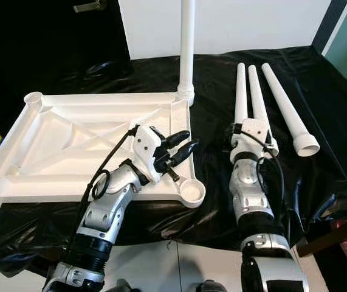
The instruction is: Building children table
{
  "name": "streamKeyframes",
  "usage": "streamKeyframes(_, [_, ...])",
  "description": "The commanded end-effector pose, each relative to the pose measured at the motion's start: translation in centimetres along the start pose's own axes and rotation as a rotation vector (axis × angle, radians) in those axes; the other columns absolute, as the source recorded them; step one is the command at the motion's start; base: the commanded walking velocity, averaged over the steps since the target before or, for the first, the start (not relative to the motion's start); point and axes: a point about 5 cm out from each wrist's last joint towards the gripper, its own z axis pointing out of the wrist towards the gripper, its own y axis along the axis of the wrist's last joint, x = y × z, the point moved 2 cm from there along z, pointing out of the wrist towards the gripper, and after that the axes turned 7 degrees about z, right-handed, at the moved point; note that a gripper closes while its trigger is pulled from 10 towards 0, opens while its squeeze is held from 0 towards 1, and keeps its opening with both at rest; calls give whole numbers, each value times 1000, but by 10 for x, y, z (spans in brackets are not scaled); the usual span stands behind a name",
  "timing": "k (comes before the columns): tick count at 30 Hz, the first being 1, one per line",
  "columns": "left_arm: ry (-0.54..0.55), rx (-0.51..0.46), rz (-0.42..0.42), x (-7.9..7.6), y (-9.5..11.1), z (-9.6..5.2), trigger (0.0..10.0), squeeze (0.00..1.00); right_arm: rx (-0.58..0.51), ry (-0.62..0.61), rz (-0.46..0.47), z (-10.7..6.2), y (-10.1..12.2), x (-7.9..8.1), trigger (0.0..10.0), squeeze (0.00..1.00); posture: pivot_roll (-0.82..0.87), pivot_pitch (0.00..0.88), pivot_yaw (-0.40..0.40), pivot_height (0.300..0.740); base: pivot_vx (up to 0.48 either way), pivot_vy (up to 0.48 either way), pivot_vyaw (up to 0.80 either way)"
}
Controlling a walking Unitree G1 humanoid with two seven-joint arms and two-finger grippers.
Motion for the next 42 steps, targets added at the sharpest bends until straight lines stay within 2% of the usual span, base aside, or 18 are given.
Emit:
streamKeyframes(1, [20, 9, -5, -1, 1, -1, 10000, 0, 20, -13, 11, 2, -3, -1, 10000, 0, -43, 95, 6, 740, 0, 0, 0])
streamKeyframes(9, [24, 3, -28, -8, 5, -4, 10000, 0, 45, -5, 38, 5, -4, 0, 10000, 0, -34, 152, 14, 740, 0, 0, 0])
streamKeyframes(10, [20, 5, -33, -11, 7, -6, 10000, 0, 63, 18, 47, 4, -6, 3, 10000, 0, -28, 196, 22, 740, 0, 0, 0])
streamKeyframes(15, [25, 26, -33, -17, 9, -13, 10000, 0, 110, 102, 64, 5, -11, 14, 10000, 0, -17, 232, 29, 740, 0, 0, 0])
streamKeyframes(19, [42, 37, -31, -15, 10, -15, 10000, 0, 124, 107, 72, 8, -12, 16, 10000, 0, -7, 256, 33, 740, 0, 0, 0])
streamKeyframes(27, [62, 63, -31, -12, 11, -20, 10000, 0, 134, 106, 88, 16, -8, 19, 10000, 0, 13, 279, 33, 740, 0, 0, 0])
streamKeyframes(39, [95, 93, -15, -5, 13, -24, 10000, 0, 118, 168, 78, 24, 0, 33, 10000, 0, 39, 267, 28, 740, 0, 0, 0])
streamKeyframes(40, [107, 95, -9, -2, 13, -25, 10000, 0, 129, 185, 83, 23, -2, 38, 0, 0, 45, 250, 20, 740, 0, 0, 0])
streamKeyframes(42, [114, 94, -7, -1, 13, -24, 10000, 0, 132, 195, 82, 22, -3, 40, 0, 0, 45, 240, 15, 740, 0, 0, 0])
